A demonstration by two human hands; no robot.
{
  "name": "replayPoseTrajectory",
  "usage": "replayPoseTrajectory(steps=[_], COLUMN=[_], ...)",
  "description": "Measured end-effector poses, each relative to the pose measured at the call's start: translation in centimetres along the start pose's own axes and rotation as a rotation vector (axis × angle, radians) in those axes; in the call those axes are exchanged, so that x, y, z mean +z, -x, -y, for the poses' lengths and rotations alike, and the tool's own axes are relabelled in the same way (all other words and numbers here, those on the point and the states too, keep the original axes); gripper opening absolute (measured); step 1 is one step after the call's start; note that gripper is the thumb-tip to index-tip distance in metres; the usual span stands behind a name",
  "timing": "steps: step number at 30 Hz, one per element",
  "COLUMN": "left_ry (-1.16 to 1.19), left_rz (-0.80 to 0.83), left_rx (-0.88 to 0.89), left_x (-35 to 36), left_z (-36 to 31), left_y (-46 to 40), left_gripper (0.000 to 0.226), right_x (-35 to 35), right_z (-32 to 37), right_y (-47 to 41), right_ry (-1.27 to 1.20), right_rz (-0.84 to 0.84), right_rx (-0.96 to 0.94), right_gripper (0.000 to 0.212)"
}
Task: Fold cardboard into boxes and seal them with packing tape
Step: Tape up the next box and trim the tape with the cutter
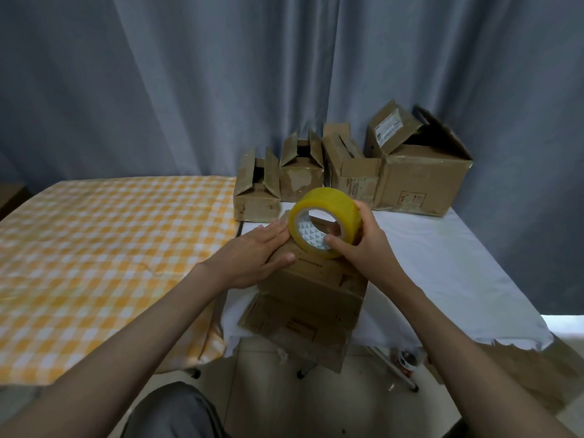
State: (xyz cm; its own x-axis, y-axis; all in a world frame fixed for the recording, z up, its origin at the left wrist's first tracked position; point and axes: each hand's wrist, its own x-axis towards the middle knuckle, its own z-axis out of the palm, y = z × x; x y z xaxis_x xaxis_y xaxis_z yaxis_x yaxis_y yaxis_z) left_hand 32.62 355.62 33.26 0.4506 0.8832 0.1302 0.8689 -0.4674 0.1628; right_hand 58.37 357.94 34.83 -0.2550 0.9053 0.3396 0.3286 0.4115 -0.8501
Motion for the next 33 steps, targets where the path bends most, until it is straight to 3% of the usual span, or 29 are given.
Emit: replayPoseTrajectory(steps=[13,18,23,28,33], left_ry=[-0.07,-0.13,-0.304,0.025,0.03], left_rz=[0.064,0.084,0.055,0.085,0.035], left_rx=[-0.063,-0.047,-0.02,-0.086,-0.194], left_x=[-0.1,-0.4,-1.3,-0.2,1.8], left_z=[-0.4,-0.9,-2.8,-5.8,-6.6], left_y=[0.2,0.1,-1.0,-2.3,-2.3], left_gripper=[0.074,0.075,0.068,0.062,0.082], right_x=[-3.9,-4.9,-5.6,-5.2,-3.8], right_z=[2.7,3.2,3.3,1.8,1.0], right_y=[0.0,0.4,0.8,2.4,3.3], right_ry=[0.062,0.255,0.231,0.279,0.039], right_rz=[-0.044,0.046,0.084,-0.045,-0.075], right_rx=[0.033,-0.016,0.017,0.181,0.214], right_gripper=[0.058,0.064,0.072,0.044,0.023])
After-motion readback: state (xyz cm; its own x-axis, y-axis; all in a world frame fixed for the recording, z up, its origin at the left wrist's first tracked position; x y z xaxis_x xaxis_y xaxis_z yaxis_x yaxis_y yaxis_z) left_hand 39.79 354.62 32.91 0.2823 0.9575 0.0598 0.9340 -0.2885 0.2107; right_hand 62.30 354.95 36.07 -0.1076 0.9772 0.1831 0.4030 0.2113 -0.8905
